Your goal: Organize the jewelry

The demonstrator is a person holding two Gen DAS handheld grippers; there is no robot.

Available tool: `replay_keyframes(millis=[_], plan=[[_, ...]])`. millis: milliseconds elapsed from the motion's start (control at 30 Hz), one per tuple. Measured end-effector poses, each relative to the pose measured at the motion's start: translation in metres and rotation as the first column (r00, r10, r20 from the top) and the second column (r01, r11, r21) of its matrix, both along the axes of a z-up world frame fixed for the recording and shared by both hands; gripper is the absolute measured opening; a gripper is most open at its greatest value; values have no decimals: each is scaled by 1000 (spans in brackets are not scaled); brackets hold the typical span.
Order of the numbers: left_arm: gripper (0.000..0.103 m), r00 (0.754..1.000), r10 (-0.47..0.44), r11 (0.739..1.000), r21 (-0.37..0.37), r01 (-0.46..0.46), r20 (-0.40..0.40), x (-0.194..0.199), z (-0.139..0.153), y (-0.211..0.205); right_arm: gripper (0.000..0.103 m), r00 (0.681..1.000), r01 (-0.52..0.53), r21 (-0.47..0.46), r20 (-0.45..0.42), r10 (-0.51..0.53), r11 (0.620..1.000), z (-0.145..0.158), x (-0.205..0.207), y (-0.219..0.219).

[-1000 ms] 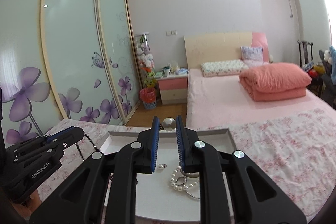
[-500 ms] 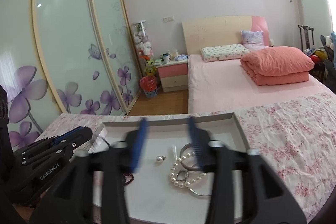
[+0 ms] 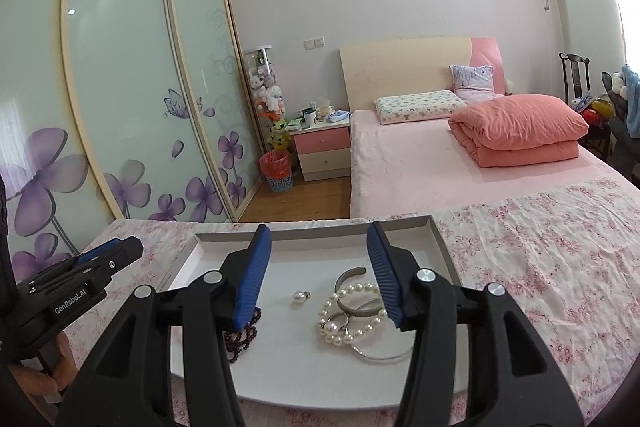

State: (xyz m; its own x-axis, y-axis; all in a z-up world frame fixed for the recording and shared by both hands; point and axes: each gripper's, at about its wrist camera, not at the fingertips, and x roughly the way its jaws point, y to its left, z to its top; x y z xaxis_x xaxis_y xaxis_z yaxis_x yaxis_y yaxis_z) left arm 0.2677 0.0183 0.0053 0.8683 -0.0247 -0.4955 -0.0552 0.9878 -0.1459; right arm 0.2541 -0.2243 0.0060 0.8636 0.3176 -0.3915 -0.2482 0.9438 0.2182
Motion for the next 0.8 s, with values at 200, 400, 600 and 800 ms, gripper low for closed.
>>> replay_keyframes(millis=[200,400,600,800], plan=[[37,1000,19,1000,6,-20,13,-21,7,6,55,1000,-3,-8,15,3,1000,10,-17,-1],[74,998,44,999,30,-46,37,-44,13,7,101,994,68,-86,92,-60,994,18,-42,3],[99,995,70,994,81,-76,65,-61,16,8,101,995,74,-139,81,-63,988,18,-54,5],[99,997,51,994,89,-56,60,-83,15,13,101,996,62,-111,70,-54,992,14,-72,-5]])
